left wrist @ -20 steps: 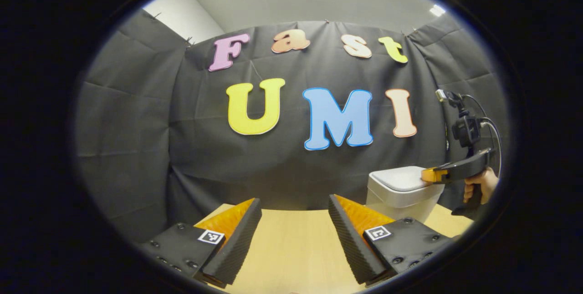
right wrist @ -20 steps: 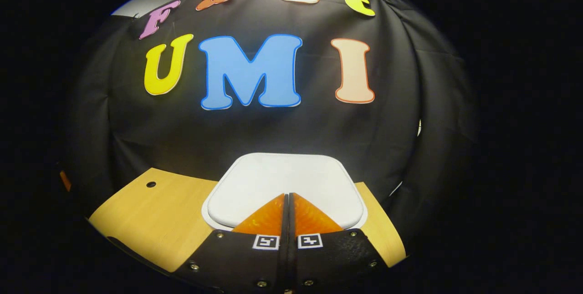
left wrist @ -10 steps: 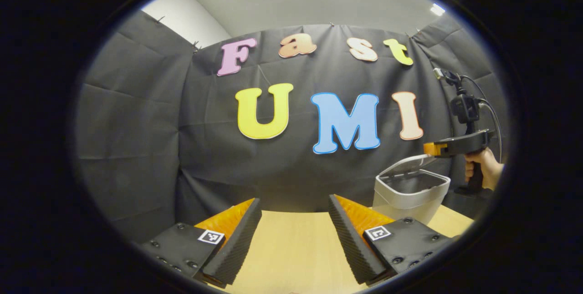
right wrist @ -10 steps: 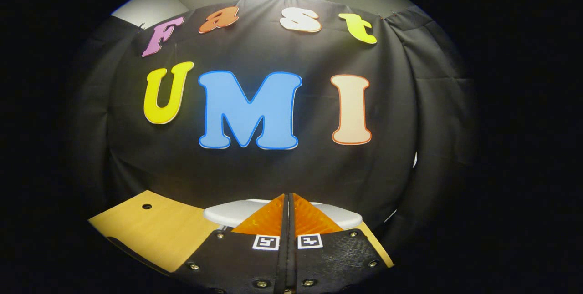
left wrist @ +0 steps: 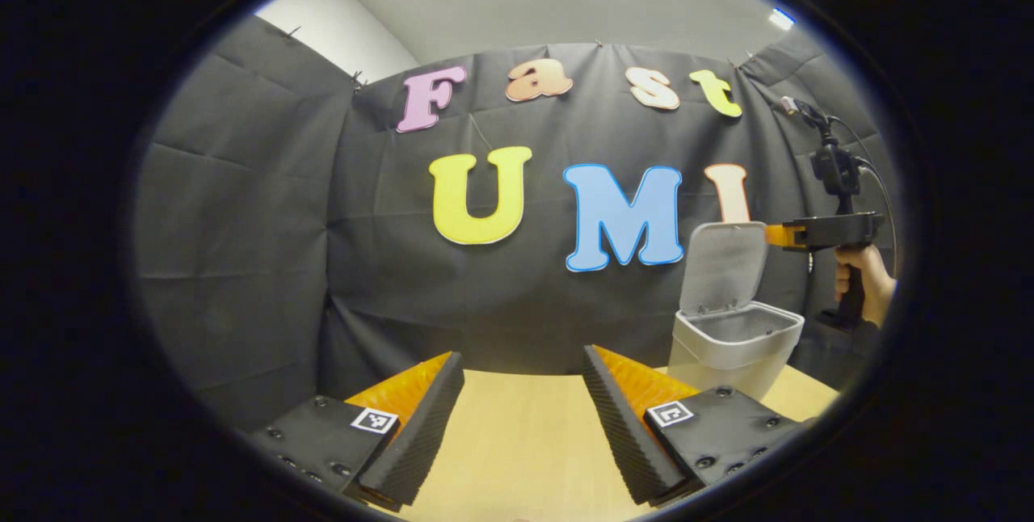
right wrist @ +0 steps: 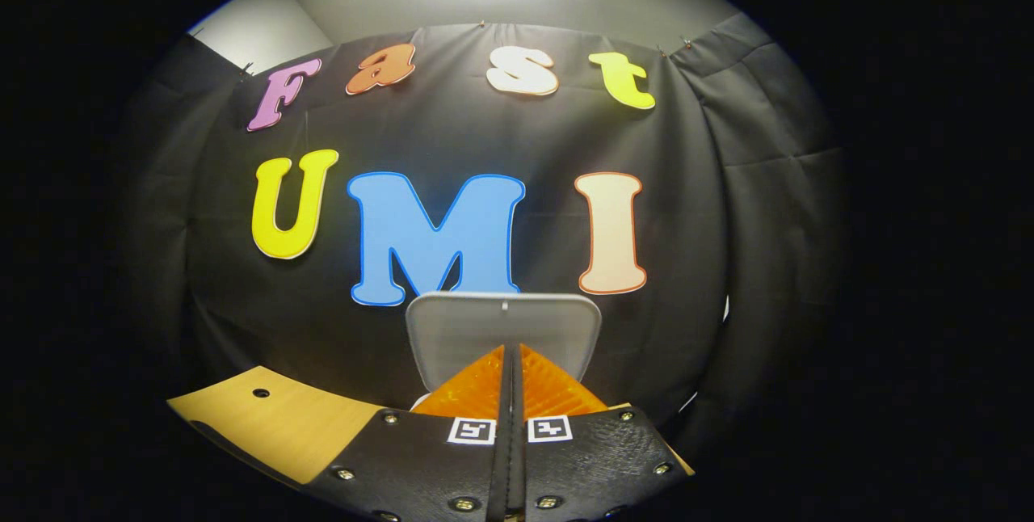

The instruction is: Press the lid of the desktop garbage bin to open it, pick up the crumpled paper on the desktop and throw it into the bin, then pick up the pop can on the desktop and drop it into the bin, and finally close the garbage bin lid.

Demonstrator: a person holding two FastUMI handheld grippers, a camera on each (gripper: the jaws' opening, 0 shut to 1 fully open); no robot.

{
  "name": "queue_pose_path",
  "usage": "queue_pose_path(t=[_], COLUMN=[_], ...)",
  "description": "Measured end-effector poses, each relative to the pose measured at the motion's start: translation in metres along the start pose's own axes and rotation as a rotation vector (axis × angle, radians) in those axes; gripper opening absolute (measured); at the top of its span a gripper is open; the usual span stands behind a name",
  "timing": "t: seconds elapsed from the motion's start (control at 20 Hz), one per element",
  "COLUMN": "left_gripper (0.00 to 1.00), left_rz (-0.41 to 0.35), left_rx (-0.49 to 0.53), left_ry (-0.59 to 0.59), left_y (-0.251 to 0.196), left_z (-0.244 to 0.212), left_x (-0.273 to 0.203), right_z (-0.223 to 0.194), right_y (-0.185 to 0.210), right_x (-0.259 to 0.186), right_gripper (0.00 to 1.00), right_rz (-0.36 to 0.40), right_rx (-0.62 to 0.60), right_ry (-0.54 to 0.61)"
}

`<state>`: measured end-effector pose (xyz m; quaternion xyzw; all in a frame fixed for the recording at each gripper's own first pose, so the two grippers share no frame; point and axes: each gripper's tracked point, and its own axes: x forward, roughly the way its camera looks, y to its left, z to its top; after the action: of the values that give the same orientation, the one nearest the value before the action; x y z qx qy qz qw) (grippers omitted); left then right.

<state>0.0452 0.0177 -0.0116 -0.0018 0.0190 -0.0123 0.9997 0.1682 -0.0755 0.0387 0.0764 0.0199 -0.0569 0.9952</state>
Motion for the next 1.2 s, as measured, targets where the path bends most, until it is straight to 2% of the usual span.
queue_pose_path(t=[0.05, 0.1, 0.25, 0.3, 0.35, 0.45, 0.55, 0.6, 0.85, 1.1, 1.15, 1.2], left_gripper=[0.96, 1.00, 1.00, 0.96, 1.00, 1.00, 0.96, 1.00, 1.00, 1.00, 1.00, 1.00], left_rz=[0.000, -0.002, -0.007, -0.009, -0.013, -0.022, -0.027, -0.031, -0.063, -0.110, -0.118, -0.125], left_rx=[0.000, -0.001, -0.001, -0.001, -0.001, -0.003, -0.006, -0.013, -0.034, -0.041, -0.054, -0.063], left_ry=[-0.001, -0.001, -0.001, 0.000, 0.002, 0.013, 0.030, 0.043, 0.130, 0.267, 0.301, 0.338], left_y=[0.000, -0.001, 0.000, 0.000, 0.000, 0.003, 0.008, 0.012, 0.029, 0.033, 0.033, 0.033], left_z=[0.000, 0.000, -0.001, -0.002, -0.003, -0.009, -0.018, -0.025, -0.067, -0.128, -0.142, -0.157], left_x=[0.000, 0.000, 0.000, -0.001, -0.001, -0.001, -0.001, -0.001, -0.004, -0.011, -0.014, -0.017], right_z=[0.003, 0.006, 0.017, 0.021, 0.023, 0.024, 0.022, 0.018, -0.007, -0.031, -0.036, -0.040], right_y=[0.001, 0.001, 0.007, 0.010, 0.013, 0.019, 0.024, 0.027, 0.037, 0.035, 0.036, 0.035], right_x=[-0.004, -0.007, -0.022, -0.029, -0.036, -0.052, -0.068, -0.077, -0.114, -0.143, -0.147, -0.152], right_gripper=[0.01, 0.01, 0.00, 0.00, 0.00, 0.01, 0.00, 0.00, 0.02, 0.33, 0.57, 0.51], right_rz=[0.001, 0.002, 0.012, 0.016, 0.019, 0.029, 0.039, 0.042, 0.088, 0.080, 0.082, 0.078], right_rx=[-0.002, -0.005, -0.009, -0.010, -0.012, -0.010, -0.001, 0.006, 0.035, 0.023, 0.021, 0.015], right_ry=[-0.003, -0.011, -0.040, -0.049, -0.056, -0.063, -0.061, -0.053, 0.001, 0.049, 0.057, 0.061])
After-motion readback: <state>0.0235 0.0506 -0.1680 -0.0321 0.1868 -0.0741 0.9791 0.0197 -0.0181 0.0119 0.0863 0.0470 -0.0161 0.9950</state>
